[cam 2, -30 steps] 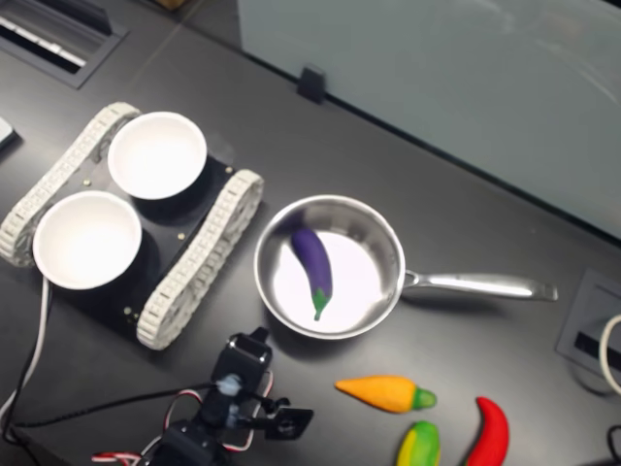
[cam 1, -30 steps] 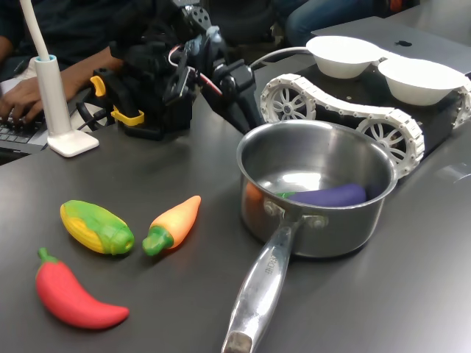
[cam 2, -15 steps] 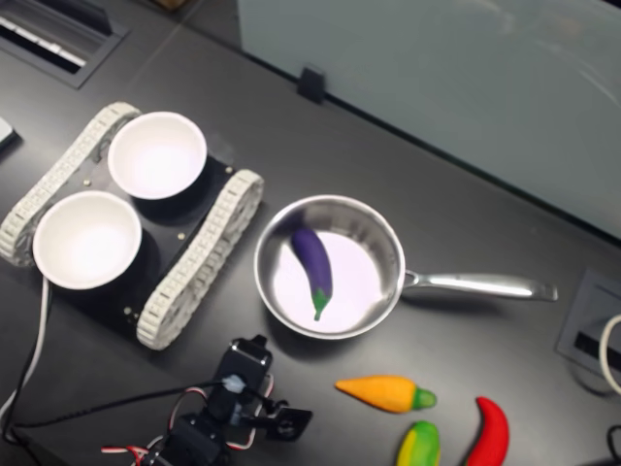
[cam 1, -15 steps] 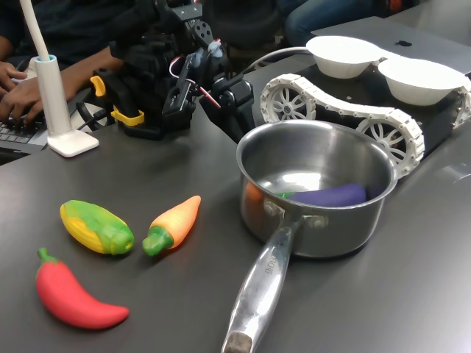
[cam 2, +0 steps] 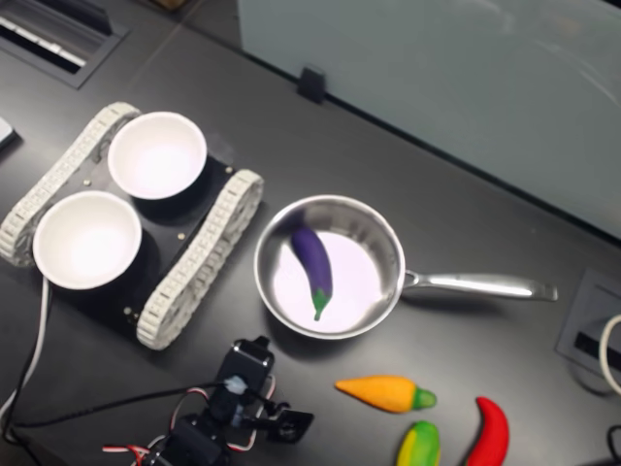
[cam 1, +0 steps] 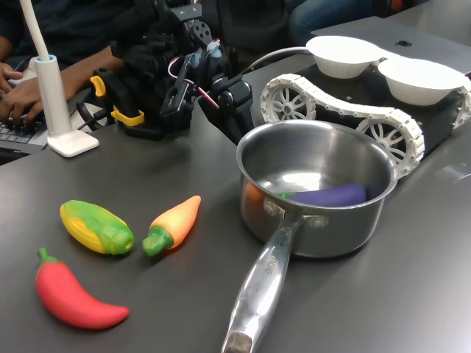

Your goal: Pick up the brinjal and place them in the pan

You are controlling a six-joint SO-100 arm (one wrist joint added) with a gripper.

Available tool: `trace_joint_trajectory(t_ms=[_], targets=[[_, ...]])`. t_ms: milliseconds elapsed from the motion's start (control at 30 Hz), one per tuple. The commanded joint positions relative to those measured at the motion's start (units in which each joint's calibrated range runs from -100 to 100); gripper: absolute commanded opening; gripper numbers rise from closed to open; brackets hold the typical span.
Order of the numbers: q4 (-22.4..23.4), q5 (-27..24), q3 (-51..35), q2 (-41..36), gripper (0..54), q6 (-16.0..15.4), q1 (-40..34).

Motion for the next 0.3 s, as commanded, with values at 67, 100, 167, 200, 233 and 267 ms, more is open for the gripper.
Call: trace_joint_trajectory(t_ms=[67, 100, 167, 200, 233, 267], targets=[[-2.8, 0.1, -0.9, -0.9, 0.1, -0.4, -0.1], [-2.8, 0.1, -0.9, -0.9, 0.1, -0.4, -0.1], [-2.8, 0.0, -0.9, -0.9, 0.1, -0.4, -0.1], [-2.8, 0.0, -0.9, -0.9, 0.1, -0.4, -0.1], [-2.8, 0.0, -0.9, -0.9, 0.1, -0.4, -0.1], [-2.8, 0.0, -0.9, -0.9, 0.1, -0.4, -0.1]])
